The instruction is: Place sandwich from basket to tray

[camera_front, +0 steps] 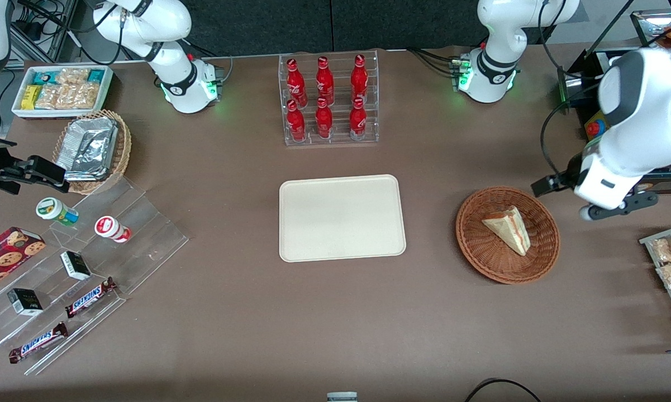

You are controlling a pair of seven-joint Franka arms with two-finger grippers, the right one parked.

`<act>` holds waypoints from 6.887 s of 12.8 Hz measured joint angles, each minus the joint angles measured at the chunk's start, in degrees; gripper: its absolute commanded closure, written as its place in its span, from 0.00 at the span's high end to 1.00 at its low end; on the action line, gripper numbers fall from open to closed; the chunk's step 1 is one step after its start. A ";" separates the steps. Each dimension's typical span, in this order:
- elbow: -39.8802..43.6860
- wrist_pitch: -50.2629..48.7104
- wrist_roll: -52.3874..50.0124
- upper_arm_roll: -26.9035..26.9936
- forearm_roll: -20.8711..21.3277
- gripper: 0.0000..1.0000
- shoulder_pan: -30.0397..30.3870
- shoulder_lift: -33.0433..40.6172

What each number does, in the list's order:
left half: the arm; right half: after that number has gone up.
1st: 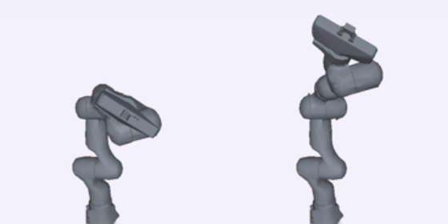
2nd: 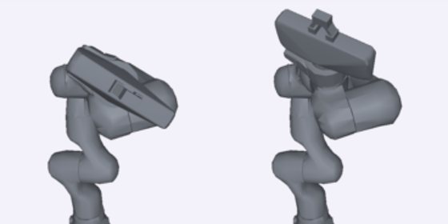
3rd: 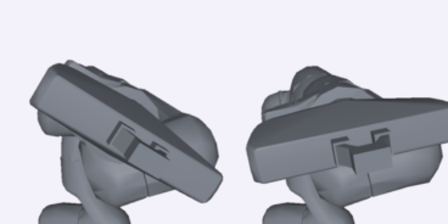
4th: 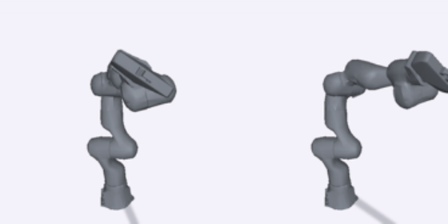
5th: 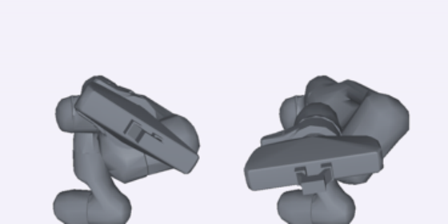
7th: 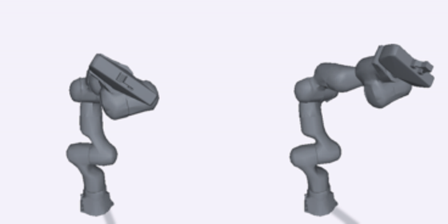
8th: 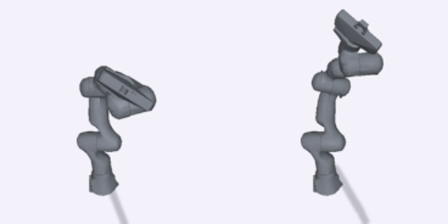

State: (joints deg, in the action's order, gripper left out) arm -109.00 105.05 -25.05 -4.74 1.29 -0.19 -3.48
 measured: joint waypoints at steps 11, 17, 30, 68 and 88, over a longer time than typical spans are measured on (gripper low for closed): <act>-16.84 26.24 -23.06 0.02 1.26 1.00 -1.26 -5.65; -18.35 33.12 -24.21 0.09 1.31 0.89 -1.25 -10.08; -14.98 20.05 -21.74 -1.19 5.84 0.00 -3.17 -6.52; 26.76 14.14 -27.20 -8.75 6.31 1.00 -35.42 -40.81; 28.03 -7.51 -8.71 -7.78 4.98 1.00 -11.35 -26.68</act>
State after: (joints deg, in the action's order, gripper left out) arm -80.97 97.53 -33.77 -12.52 6.27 -11.54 -30.16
